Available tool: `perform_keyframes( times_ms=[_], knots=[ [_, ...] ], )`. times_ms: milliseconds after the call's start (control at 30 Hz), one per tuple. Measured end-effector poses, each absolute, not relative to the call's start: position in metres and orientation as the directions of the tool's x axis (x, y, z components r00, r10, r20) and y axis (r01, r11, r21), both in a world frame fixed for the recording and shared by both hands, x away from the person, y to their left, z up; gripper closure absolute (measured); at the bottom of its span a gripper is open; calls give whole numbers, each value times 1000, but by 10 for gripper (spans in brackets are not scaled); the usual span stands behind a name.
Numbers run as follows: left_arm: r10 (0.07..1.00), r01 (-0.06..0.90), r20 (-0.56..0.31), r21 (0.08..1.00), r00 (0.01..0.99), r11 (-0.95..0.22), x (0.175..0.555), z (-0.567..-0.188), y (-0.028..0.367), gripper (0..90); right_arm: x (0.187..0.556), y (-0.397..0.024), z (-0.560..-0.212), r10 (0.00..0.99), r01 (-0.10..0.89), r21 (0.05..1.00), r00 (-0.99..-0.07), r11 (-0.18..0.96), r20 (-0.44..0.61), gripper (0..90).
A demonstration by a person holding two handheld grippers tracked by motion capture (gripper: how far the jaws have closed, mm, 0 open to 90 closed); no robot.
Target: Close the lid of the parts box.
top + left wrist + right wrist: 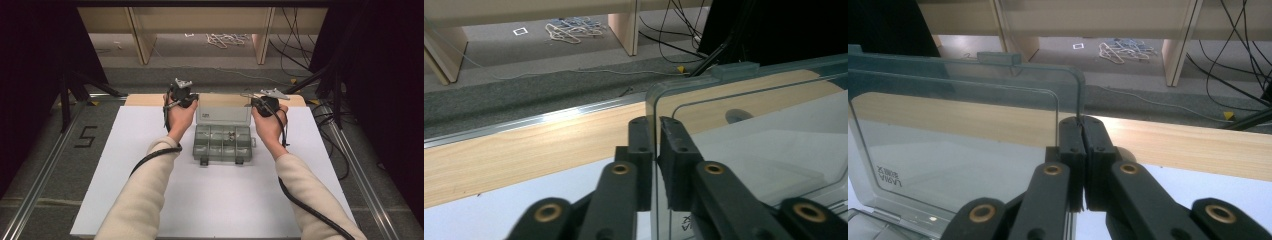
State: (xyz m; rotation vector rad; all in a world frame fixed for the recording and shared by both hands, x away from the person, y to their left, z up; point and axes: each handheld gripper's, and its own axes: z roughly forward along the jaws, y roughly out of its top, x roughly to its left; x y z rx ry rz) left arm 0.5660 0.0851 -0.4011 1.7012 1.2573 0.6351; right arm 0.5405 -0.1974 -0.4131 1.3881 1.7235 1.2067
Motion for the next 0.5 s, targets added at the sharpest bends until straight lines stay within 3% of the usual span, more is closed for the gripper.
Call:
perform_keyframes(
  times_ms=[233,500],
  knots=[
    [930,468,-114,881,350,-69,559,-398,85,878,535,-198,-414,962,384,922,-265,45,64,875],
    [925,459,-111,886,362,-73,552,-397,87,879,536,-197,-409,963,362,929,-267,72,29,768]
  ],
)
